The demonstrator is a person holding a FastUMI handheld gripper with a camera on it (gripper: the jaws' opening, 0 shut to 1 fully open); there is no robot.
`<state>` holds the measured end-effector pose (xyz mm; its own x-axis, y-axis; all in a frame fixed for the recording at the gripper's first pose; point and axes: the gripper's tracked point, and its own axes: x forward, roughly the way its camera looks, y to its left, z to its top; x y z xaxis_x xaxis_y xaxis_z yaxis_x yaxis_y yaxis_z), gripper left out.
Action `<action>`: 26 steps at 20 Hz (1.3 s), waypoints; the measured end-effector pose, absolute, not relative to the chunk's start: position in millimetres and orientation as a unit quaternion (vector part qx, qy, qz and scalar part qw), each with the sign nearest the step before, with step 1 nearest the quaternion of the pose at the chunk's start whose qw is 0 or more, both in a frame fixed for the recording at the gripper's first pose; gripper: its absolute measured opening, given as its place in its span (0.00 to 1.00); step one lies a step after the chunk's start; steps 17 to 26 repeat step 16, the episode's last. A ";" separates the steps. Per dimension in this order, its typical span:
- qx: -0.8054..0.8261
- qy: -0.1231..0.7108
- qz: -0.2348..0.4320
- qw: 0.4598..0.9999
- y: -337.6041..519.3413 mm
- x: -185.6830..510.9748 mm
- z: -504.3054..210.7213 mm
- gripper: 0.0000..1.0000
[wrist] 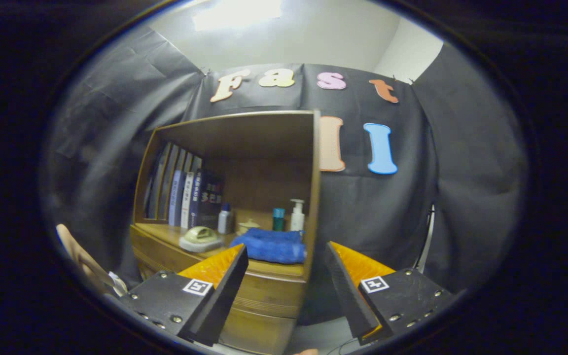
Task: Pull open the drawer, take out the items inside it, and place them on the countertop above the cabinet.
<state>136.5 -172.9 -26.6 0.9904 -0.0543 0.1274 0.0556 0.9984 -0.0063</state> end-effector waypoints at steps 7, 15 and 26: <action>0.054 0.013 -0.033 0.998 -224.2 91.9 -98.8 0.94; 0.077 0.022 -0.076 0.994 -246.1 65.4 -112.4 0.94; 0.080 0.022 -0.075 0.994 -243.7 65.1 -112.5 0.94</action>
